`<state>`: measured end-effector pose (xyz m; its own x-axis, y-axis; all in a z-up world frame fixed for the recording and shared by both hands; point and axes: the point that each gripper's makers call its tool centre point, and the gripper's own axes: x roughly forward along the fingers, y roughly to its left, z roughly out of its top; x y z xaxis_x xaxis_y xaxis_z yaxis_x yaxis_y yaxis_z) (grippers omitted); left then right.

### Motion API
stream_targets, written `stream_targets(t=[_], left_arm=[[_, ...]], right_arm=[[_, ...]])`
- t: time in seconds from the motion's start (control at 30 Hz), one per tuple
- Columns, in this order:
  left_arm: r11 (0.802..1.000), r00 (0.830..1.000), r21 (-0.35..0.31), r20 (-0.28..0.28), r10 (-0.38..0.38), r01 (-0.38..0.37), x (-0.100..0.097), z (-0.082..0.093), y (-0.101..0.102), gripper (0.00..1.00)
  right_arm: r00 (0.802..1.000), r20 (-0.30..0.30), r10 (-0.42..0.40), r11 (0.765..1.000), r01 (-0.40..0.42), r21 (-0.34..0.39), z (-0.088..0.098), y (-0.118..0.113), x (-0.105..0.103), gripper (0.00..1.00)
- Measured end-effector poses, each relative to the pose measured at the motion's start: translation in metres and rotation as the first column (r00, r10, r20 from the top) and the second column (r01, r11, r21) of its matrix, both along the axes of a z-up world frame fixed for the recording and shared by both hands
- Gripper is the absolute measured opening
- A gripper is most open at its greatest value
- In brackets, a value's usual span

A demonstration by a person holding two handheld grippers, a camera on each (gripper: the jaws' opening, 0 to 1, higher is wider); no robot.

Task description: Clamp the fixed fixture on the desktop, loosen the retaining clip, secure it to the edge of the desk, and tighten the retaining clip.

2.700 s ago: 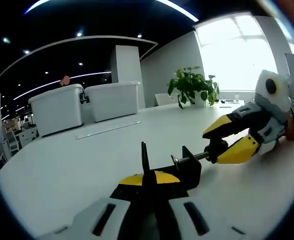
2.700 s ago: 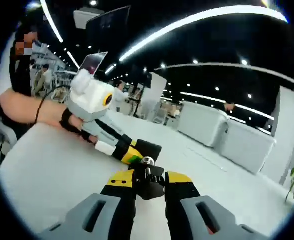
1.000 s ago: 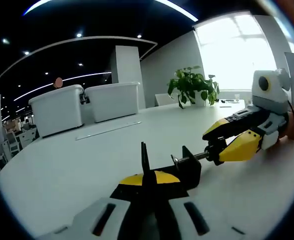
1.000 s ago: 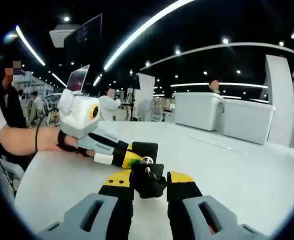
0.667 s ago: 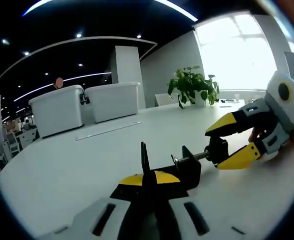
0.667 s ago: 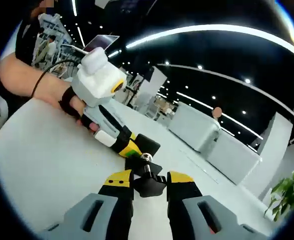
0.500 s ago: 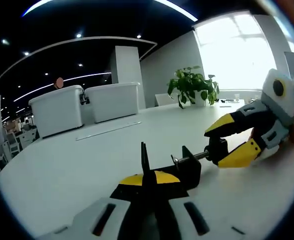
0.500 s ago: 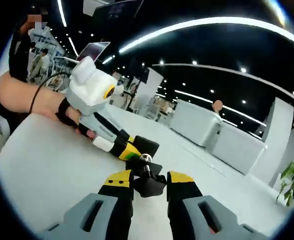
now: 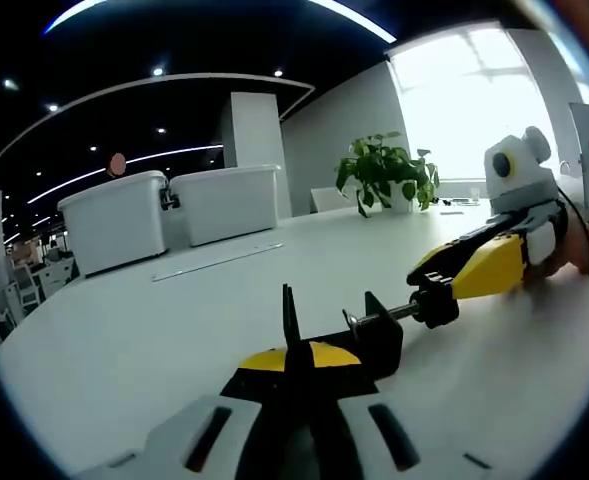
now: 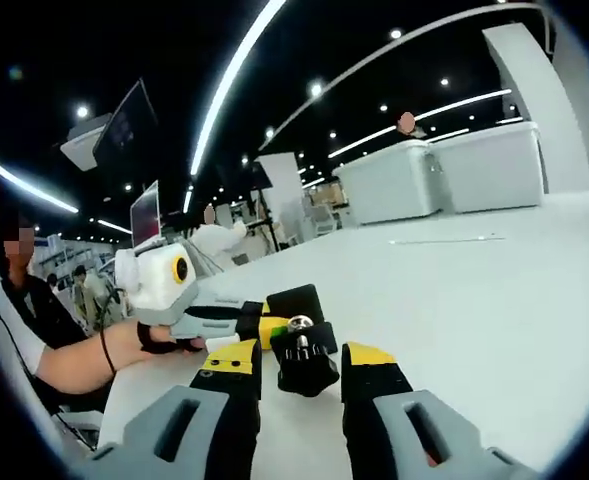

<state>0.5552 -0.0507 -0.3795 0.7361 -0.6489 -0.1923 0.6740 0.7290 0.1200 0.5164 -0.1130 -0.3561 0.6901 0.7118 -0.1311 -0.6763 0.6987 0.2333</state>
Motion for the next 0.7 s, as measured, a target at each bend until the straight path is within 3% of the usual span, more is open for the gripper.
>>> stream_targets(t=[0.13, 0.37, 0.57, 0.7], left_arm=[[1.0, 1.0, 0.0, -0.001, -0.001, 0.001, -0.0001, 0.0002, -0.0002, 0.05], [1.0, 1.0, -0.001, -0.001, -0.001, 0.001, 0.0002, 0.0002, -0.0008, 0.05], [1.0, 1.0, -0.001, -0.001, 0.0, 0.0, 0.0031, 0.0004, -0.0005, 0.05], [1.0, 1.0, 0.0, 0.0, 0.001, -0.001, 0.0043, 0.0005, 0.0001, 0.05]], right_arm=[[1.0, -0.028, -0.011, 1.0, 0.011, 0.018, -0.0014, 0.0004, 0.0021, 0.2], [1.0, -0.016, -0.002, 1.0, 0.002, 0.005, -0.0019, 0.0022, -0.0006, 0.2], [0.99, 0.137, 0.018, 0.993, -0.002, -0.115, 0.0005, 0.0056, -0.0041, 0.19], [0.964, 0.263, 0.034, 0.971, 0.031, -0.237, 0.0026, 0.0084, -0.0058, 0.19]])
